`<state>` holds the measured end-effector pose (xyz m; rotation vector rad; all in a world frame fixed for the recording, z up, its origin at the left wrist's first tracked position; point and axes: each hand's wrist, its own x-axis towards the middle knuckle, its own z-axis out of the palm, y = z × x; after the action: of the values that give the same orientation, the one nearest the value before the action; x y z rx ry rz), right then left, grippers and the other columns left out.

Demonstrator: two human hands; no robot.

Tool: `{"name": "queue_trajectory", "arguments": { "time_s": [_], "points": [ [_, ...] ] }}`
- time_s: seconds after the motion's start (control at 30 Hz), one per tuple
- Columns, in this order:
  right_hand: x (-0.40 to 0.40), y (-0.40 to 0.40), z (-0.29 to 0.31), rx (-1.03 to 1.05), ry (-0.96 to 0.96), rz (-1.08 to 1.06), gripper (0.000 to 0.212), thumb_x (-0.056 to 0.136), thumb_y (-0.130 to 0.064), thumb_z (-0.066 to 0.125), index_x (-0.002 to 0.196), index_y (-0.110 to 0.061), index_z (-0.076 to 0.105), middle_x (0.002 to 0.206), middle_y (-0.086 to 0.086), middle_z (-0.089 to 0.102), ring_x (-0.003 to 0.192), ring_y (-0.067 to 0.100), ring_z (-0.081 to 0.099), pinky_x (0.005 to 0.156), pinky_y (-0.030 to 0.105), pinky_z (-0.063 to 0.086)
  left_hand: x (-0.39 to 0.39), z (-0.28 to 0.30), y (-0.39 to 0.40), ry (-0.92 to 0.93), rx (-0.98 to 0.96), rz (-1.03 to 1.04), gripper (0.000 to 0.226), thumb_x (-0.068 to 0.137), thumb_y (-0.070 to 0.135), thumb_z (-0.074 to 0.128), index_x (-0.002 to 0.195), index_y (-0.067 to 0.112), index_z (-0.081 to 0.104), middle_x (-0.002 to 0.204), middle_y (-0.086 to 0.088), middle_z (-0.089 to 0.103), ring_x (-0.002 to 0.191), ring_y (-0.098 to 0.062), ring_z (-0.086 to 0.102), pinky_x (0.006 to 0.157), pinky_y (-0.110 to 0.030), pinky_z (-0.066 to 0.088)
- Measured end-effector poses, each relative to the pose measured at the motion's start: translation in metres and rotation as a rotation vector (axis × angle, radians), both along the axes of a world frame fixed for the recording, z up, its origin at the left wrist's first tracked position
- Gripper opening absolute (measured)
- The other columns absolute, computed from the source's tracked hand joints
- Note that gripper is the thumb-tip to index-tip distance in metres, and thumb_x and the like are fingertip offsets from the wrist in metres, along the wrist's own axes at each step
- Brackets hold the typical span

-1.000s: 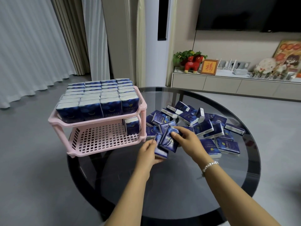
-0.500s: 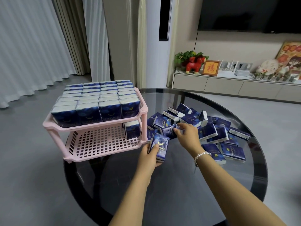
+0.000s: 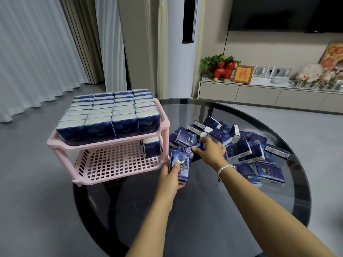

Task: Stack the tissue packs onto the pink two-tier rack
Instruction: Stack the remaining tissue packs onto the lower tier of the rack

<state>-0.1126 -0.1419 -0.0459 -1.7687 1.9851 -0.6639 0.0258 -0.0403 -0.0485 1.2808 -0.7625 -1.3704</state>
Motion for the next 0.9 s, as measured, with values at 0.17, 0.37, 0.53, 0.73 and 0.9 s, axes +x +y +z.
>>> {"name": "queue_trajectory", "arguments": {
  "time_s": [0.17,0.37,0.53,0.73,0.9],
  "points": [
    [-0.01,0.012,0.007,-0.112,-0.334,-0.002,0.035,0.086,-0.03,0.065,0.119,-0.022,0.059,0.124,0.001,0.06,0.119,0.022,0.052,0.1,0.042,0.042,0.004,0.003,0.006,-0.016,-0.01,0.01,0.021,0.1,0.018,0.045,0.118,0.027,0.048,0.095,0.004,0.062,0.081,-0.013,0.063,0.076,-0.037,0.054],
    [-0.03,0.046,0.033,-0.138,-0.697,0.048,0.027,0.085,-0.017,0.066,0.112,-0.015,0.063,0.108,0.0,0.064,0.098,0.015,0.06,0.085,0.031,0.052,0.005,0.007,0.018,-0.068,-0.04,-0.035,0.025,0.101,0.017,0.042,0.123,0.029,0.044,0.095,0.008,0.061,0.08,-0.01,0.061,0.078,-0.035,0.053],
    [-0.02,0.083,0.047,-0.102,-0.788,0.165,0.015,0.086,-0.011,0.065,0.1,-0.008,0.068,0.09,0.001,0.068,0.075,0.006,0.062,0.065,0.008,0.049,-0.002,0.011,0.029,-0.125,-0.065,-0.139,0.036,0.102,0.022,0.039,0.134,0.038,0.037,0.107,0.006,0.061,0.08,-0.012,0.062,0.076,-0.035,0.054],
    [0.009,0.105,0.035,-0.169,-0.667,0.193,0.007,0.082,-0.021,0.07,0.089,-0.021,0.07,0.09,-0.004,0.069,0.08,0.005,0.063,0.074,0.015,0.05,-0.002,0.019,0.044,-0.049,-0.084,-0.213,0.034,0.102,0.034,0.032,0.131,0.025,0.047,0.112,-0.005,0.065,0.086,-0.016,0.064,0.077,-0.038,0.054],
    [0.023,0.118,0.028,-0.25,-0.554,0.265,0.021,0.084,-0.028,0.066,0.105,-0.026,0.07,0.095,-0.019,0.059,0.099,0.003,0.055,0.085,0.016,0.042,0.009,0.015,0.055,-0.146,-0.138,-0.264,0.034,0.097,0.034,0.047,0.131,0.033,0.05,0.123,0.001,0.065,0.109,-0.016,0.063,0.096,-0.044,0.051]
  ]
}}
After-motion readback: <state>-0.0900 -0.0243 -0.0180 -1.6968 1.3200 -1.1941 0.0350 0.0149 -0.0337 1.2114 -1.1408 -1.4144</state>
